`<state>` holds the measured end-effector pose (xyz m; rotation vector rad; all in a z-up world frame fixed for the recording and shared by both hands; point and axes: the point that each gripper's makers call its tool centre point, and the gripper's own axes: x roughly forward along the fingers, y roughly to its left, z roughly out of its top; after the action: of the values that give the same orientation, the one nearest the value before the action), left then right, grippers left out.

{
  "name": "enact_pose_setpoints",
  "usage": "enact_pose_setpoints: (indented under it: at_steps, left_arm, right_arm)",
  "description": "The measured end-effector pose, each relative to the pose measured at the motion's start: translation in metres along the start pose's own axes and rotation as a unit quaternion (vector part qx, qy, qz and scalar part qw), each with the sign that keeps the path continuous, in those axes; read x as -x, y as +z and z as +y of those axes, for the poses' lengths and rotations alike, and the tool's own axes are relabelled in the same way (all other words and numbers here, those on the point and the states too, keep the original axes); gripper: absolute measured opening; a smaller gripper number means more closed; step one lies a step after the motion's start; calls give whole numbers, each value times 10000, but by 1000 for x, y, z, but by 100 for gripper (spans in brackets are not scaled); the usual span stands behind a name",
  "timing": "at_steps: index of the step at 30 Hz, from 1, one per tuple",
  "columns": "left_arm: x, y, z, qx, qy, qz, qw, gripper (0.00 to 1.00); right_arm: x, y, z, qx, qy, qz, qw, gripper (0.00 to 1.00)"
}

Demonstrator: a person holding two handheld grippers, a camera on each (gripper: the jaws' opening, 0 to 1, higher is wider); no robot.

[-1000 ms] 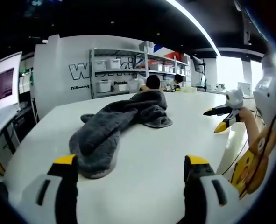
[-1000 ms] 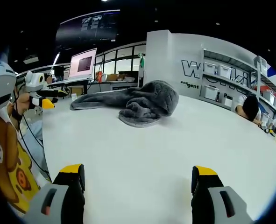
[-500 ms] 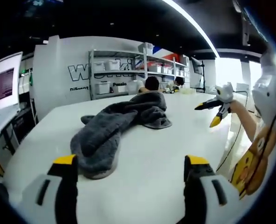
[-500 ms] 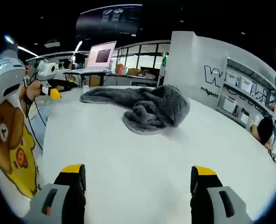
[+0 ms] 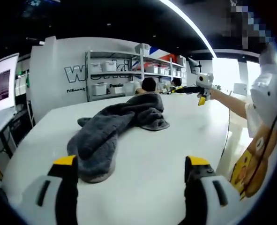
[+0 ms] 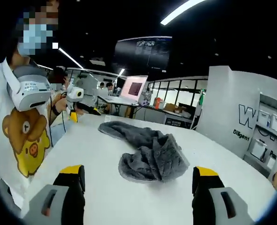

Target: Fold the towel on the table until its edges align and the towel forms a compact rectangular stack.

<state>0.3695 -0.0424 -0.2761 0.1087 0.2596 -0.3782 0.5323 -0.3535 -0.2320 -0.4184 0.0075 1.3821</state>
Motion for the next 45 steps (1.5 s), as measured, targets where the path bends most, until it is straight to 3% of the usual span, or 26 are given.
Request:
enact_pose_setpoints:
  at_steps: [7, 12, 15, 16, 24, 32, 45]
  left_arm:
    - [2, 1, 1, -9, 76, 23, 10000, 99]
    - [0, 2, -1, -17, 71, 29, 10000, 99]
    - [-1, 2, -2, -8, 60, 47, 10000, 99]
    - [-1, 2, -2, -9, 61, 50, 10000, 99]
    - [-2, 3, 1, 8, 129, 64, 9999, 99]
    - [-3, 1, 2, 46, 135, 88, 9999, 99]
    - [-7, -2, 2, 90, 84, 95, 9999, 99]
  right_arm:
    - [-19, 3, -31, 532, 278, 141, 9981, 90]
    - [-32, -8, -59, 1001, 237, 501, 9934, 84]
    - [-43, -24, -71, 1331, 335, 963, 9858, 80]
    - [-45, -27, -72, 1302, 345, 1008, 9857, 80]
    - [-70, -59, -83, 1888, 785, 1742, 9633, 61]
    - [-82, -68, -82, 2072, 1031, 1887, 9544, 49]
    - [-79, -59, -76, 1991, 1158, 1740, 9574, 28]
